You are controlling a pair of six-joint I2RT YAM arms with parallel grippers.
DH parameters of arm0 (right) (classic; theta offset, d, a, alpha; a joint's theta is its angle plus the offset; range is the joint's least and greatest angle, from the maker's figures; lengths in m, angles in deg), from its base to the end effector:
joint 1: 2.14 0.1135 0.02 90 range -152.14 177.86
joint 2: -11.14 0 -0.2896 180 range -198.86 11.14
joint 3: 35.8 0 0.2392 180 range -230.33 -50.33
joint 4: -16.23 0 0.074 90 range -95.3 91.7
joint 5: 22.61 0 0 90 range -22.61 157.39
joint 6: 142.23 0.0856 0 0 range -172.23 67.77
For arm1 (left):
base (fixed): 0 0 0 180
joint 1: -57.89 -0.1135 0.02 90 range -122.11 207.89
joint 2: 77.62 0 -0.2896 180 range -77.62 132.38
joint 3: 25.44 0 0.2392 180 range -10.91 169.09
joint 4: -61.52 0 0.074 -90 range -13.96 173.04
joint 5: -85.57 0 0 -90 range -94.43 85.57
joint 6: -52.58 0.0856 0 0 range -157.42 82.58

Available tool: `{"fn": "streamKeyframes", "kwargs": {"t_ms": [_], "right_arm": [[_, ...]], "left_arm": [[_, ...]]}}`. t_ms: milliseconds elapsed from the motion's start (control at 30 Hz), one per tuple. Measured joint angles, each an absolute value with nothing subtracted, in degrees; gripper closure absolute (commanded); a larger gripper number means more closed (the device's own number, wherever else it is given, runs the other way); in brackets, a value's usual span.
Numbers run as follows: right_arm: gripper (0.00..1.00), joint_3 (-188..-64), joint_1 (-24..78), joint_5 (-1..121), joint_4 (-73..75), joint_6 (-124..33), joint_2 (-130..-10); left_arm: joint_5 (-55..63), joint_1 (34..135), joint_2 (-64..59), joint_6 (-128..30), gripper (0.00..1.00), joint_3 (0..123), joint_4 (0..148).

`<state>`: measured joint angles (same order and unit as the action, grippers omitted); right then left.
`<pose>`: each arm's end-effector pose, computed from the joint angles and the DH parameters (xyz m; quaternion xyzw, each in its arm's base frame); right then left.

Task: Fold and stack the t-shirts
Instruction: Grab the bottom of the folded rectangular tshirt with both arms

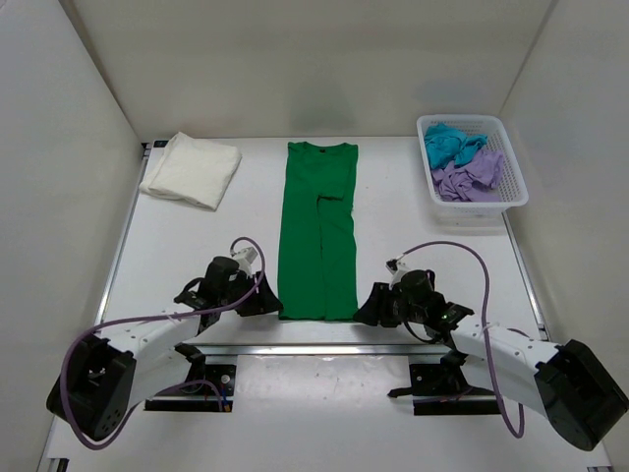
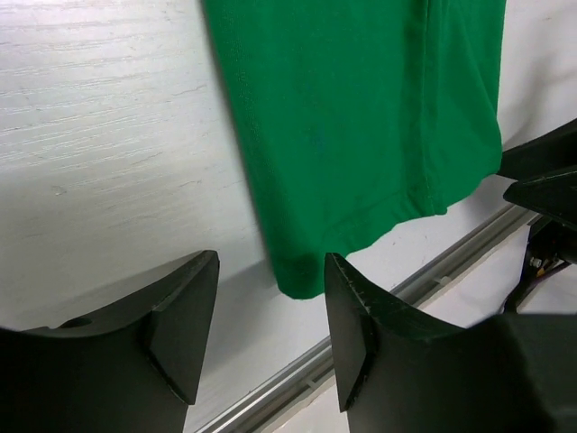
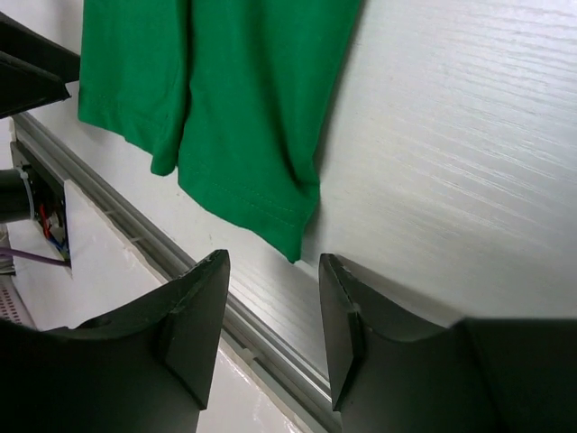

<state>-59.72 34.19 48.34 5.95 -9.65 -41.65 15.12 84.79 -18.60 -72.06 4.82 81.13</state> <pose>0.1240 0.1259 0.1308 -0.0224 0.8932 0.3845 0.2320 0.1506 -0.1085 0.1311 -0.0020 0.9231 -0.3155 0.2197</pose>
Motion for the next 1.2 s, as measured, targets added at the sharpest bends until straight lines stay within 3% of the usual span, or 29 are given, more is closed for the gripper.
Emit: {"fn": "streamKeyframes", "kwargs": {"t_ms": [267, 367, 533, 700, 800, 867, 1200], "right_arm": [[0.71, -60.64, 35.05, 46.64, 11.46, -8.33, -48.47], [0.74, -60.64, 35.29, 46.66, 12.05, -8.05, -48.99], [0.80, -60.61, 35.22, 46.44, 12.62, -7.63, -50.07], [0.92, -60.61, 35.22, 46.77, 12.07, -7.70, -50.00], [1.00, -60.29, 35.20, 47.01, 10.91, -7.77, -48.97], [1.00, -60.05, 35.27, 47.23, 10.10, -7.79, -48.12], [1.00, -59.78, 46.72, 52.23, 0.66, -5.16, -38.02]], "left_arm": [[15.91, 86.05, -16.28, -73.89, 0.41, 4.32, 77.13], [15.97, 87.12, -15.16, -74.26, 0.50, 4.32, 75.84], [16.10, 88.28, -14.16, -74.46, 0.53, 4.25, 75.44], [16.34, 89.97, -12.04, -74.77, 0.83, 4.36, 74.77], [16.43, 89.88, -12.13, -74.48, 0.93, 4.38, 75.66], [16.28, 89.86, -12.87, -74.00, 0.98, 4.40, 76.64], [16.04, 89.83, -24.08, -71.09, 1.00, 4.47, 92.40]]}}
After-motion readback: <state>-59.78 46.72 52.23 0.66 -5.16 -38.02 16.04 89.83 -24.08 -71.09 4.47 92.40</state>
